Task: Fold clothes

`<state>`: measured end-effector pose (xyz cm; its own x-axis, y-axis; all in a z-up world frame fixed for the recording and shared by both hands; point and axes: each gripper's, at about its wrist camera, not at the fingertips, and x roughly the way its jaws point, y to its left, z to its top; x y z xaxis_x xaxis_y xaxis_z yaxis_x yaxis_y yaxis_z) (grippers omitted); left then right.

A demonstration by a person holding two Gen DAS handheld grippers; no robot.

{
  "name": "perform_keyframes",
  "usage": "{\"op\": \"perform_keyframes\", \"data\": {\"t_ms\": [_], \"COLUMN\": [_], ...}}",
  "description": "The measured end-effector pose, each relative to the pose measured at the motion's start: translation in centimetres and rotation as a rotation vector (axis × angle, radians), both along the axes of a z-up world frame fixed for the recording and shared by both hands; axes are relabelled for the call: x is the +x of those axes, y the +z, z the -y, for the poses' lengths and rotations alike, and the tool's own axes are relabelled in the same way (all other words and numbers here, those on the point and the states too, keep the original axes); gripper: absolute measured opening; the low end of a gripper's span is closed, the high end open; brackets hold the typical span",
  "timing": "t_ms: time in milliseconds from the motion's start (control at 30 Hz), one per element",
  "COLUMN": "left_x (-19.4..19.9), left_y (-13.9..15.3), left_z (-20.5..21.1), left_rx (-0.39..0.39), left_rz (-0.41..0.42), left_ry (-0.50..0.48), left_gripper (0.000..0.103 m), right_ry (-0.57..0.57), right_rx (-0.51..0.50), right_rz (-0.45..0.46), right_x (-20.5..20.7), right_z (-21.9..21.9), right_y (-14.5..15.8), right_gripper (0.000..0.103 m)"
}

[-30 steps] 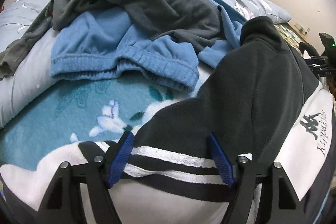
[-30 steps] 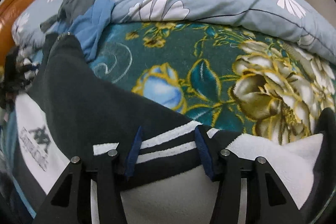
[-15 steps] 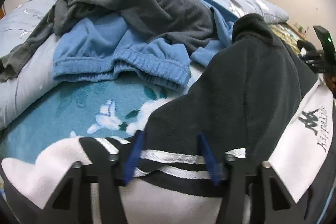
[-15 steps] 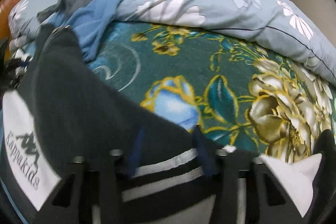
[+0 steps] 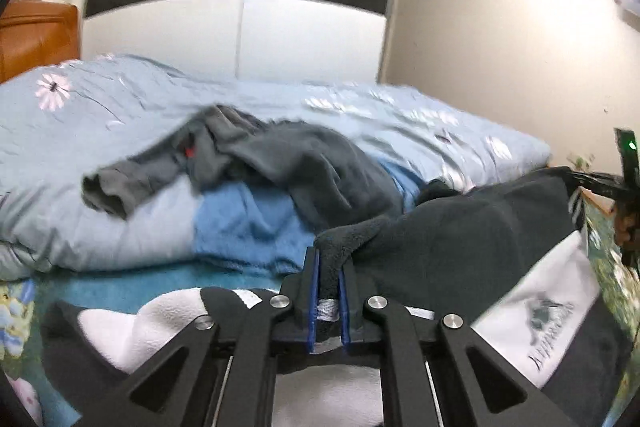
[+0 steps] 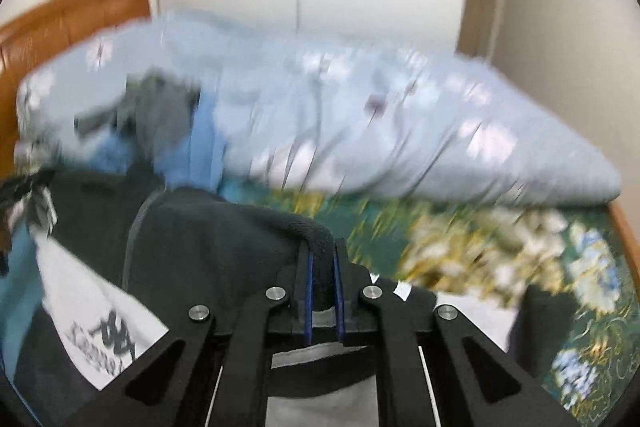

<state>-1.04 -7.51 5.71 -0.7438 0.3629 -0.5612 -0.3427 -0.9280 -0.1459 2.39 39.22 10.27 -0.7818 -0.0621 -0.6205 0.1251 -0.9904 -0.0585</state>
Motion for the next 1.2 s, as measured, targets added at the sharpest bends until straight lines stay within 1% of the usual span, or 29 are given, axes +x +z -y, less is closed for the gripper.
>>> {"op": "perform_keyframes", "data": {"t_ms": [67,133,233,333,400,467,500,567,633,667,700,767,833,900,967,1133,1200], "left_x": [-2.0,-2.9,-4.2,-5.1,-4.9,-4.3,-3.3,-1.4,0.6,1.5,2.5,4.5,6.4,8.6,11.9,18.8,21.0], "left_y": [-1.5,-4.1,-6.7,-7.8,-8.0,-7.8,-7.5,-6.7,-6.0,-5.6,-5.2,-4.5,-3.7,-3.2,-3.9,-7.3,-8.3], "left_z": [-0.4,-1.3,-2.6,-2.8,-3.0,-3.1,-2.9,-2.5,-2.1,-1.9,-1.7,-1.2,-0.8,-0.5,-0.5,-1.6,-1.8], "left_rx": [-0.028,-0.085,-0.115,-0.113,-0.110,-0.110,-0.092,-0.056,-0.020,-0.002,0.016,0.053,0.089,0.127,0.172,0.221,0.271], "left_rz": [0.055,0.107,0.157,0.197,0.222,0.230,0.230,0.229,0.229,0.228,0.228,0.227,0.227,0.230,0.256,0.351,0.392], "left_ry": [0.034,0.058,0.086,0.111,0.108,0.101,0.104,0.109,0.114,0.116,0.119,0.124,0.129,0.131,0.122,0.092,0.079], "left_gripper": [0.009,0.009,0.009,0.009,0.011,0.014,0.015,0.037,0.045,0.046,0.047,0.055,0.059,0.060,0.061,0.062,0.062], "right_ry": [-0.051,-0.085,-0.096,-0.121,-0.126,-0.108,-0.098,-0.089,-0.082,-0.088,-0.088,-0.085,-0.081,-0.077,-0.067,-0.039,-0.036], "right_rx": [-0.005,0.000,0.048,0.055,0.024,0.016,0.022,0.034,0.025,0.022,0.007,-0.032,-0.072,-0.111,-0.178,-0.354,-0.413], "right_rz": [-0.010,0.062,0.158,0.199,0.213,0.226,0.231,0.232,0.234,0.232,0.227,0.216,0.205,0.194,0.230,0.337,0.383], "right_x": [-1.1,-2.6,-4.2,-5.2,-5.3,-5.0,-4.7,-4.1,-3.5,-3.0,-1.9,0.7,3.4,6.0,9.5,18.7,22.1], "right_z": [-0.6,-0.7,0.0,-0.6,-1.1,-1.1,-0.9,-0.7,-0.5,-0.5,-0.8,-1.5,-2.2,-2.8,-3.6,-5.4,-6.0], "right_y": [-1.0,-3.5,-6.8,-8.1,-8.3,-8.4,-8.3,-8.0,-7.4,-6.9,-6.4,-5.5,-4.5,-3.5,-4.8,-8.8,-10.5], "right_gripper": [0.008,0.008,0.008,0.008,0.009,0.010,0.010,0.011,0.015,0.019,0.023,0.029,0.032,0.035,0.036,0.037,0.038]}}
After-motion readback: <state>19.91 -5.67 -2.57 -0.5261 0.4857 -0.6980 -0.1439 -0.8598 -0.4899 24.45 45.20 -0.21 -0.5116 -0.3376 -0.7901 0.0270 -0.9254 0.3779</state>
